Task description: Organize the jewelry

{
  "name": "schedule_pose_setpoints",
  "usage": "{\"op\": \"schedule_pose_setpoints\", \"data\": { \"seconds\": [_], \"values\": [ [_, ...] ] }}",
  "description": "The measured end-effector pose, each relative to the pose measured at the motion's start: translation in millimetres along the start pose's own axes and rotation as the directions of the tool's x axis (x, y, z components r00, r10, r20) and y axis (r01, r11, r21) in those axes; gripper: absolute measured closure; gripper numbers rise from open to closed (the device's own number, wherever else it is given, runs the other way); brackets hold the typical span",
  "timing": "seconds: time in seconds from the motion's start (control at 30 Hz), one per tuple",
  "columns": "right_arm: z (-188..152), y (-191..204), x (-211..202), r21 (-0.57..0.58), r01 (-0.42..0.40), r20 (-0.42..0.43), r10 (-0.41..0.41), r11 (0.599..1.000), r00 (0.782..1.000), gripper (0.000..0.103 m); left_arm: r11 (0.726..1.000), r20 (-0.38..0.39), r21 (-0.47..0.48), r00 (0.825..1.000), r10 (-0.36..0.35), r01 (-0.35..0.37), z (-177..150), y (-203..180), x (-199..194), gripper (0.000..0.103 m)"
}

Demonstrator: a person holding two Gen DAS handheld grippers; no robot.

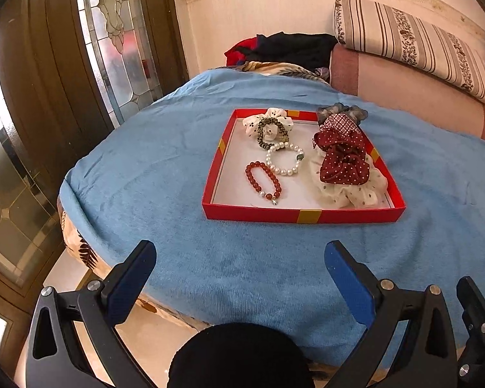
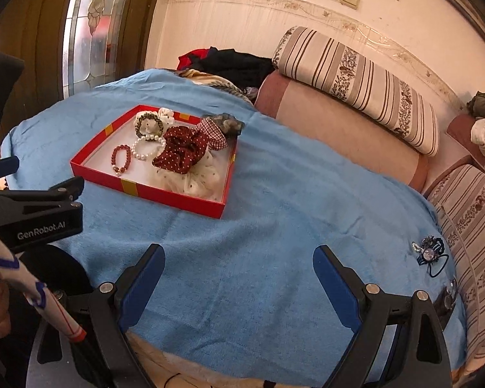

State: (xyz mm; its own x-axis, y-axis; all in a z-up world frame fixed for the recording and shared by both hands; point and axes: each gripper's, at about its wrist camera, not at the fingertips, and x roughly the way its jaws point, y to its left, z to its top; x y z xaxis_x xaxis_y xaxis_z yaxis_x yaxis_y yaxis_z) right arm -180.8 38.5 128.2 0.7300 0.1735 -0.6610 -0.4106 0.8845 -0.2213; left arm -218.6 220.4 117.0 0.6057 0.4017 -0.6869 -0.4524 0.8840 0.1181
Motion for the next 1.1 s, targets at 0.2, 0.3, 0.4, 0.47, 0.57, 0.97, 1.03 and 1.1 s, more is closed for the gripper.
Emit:
{"op": "schedule_pose_setpoints", "data": {
  "seconds": [0.2,0.3,0.4,0.47,0.57,0.97,1.03,1.1],
  "values": [
    [0,0,10,0.0,-0.001,-0.025,0.001,1.0,1.0,0.008,1.0,-0.004,0.006,1.0,-0.008,0.008,3,0,6,0.0],
    [-1,1,12,-0.002,-0.001,-0.031,0.001,1.0,1.0,0.008,1.0,-0.005,0.003,1.0,-0.01,0.01,3,0,7,0.0],
    [-3,2,15,-0.005,0.0,-0.046,0.0,1.0,0.999,0.008,1.0,-0.011,0.001,1.0,-0.014,0.014,3,1,9,0.0],
    [-4,3,17,-0.008,-0.002,-0.054,0.001,1.0,0.999,0.008,1.0,-0.017,-0.002,1.0,-0.017,0.017,3,3,12,0.0],
    [-4,4,19,-0.009,-0.001,-0.058,0.001,1.0,0.998,0.008,1.0,-0.023,-0.008,1.0,-0.019,0.019,3,5,15,0.0],
    [-5,10,23,-0.022,0.007,-0.075,-0.009,1.0,0.997,0.008,0.999,-0.029,-0.025,0.999,-0.026,0.025,3,11,19,0.0],
    [-5,11,23,-0.024,0.01,-0.077,-0.012,1.0,0.997,0.008,0.999,-0.029,-0.027,0.999,-0.027,0.026,2,11,19,0.0],
    [-5,11,23,-0.023,0.011,-0.076,-0.013,1.0,0.997,0.008,0.999,-0.028,-0.03,0.999,-0.027,0.026,3,12,19,0.0]
  ]
}}
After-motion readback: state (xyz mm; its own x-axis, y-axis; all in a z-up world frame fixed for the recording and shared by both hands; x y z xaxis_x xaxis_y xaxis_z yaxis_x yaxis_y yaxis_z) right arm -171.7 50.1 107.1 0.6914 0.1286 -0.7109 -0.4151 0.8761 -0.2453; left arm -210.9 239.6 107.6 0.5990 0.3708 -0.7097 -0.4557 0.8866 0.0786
